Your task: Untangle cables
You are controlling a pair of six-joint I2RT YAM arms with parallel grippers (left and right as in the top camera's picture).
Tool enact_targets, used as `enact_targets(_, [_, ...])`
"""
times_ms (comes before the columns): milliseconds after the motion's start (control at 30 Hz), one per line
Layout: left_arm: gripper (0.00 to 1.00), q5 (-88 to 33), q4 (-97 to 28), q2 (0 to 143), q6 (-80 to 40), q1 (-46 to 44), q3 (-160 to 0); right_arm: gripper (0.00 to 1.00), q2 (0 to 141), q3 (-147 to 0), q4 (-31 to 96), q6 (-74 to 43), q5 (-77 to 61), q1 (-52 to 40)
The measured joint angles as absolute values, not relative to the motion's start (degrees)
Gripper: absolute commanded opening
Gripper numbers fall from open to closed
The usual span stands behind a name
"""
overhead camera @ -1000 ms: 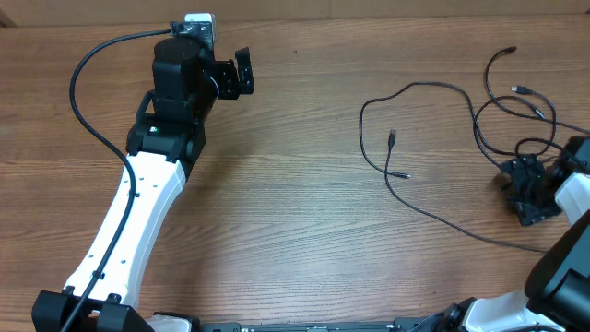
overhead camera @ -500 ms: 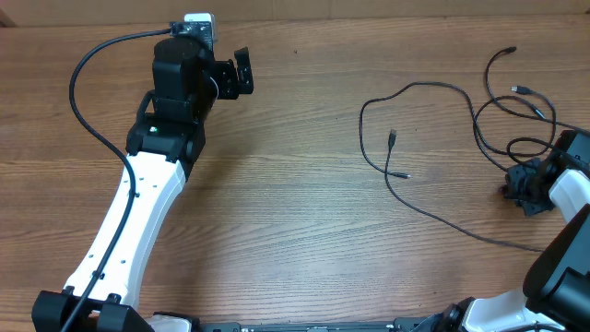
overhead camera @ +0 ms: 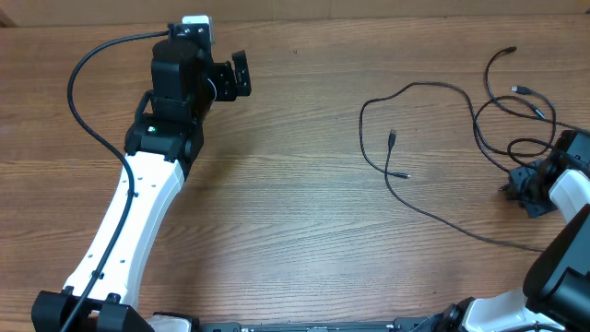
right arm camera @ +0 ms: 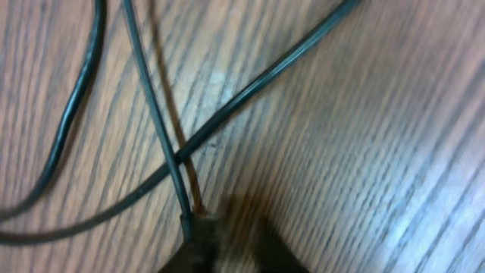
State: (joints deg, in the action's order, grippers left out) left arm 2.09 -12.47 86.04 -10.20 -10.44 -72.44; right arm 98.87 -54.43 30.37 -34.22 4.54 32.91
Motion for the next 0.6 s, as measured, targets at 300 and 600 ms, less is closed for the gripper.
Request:
enact_targets(300, [1.0,2.4,-12.5,86.0,-10.2,-9.6,-72.4,0.61,98.9,-54.4,28.1,-29.6,-0.7,32.1])
enact_targets(600, [0.99,2.6,-12.5,86.0,-10.2,-9.3,-72.4,0.65,99.0,-60.4,39.6,-30.4,4.8,28.7])
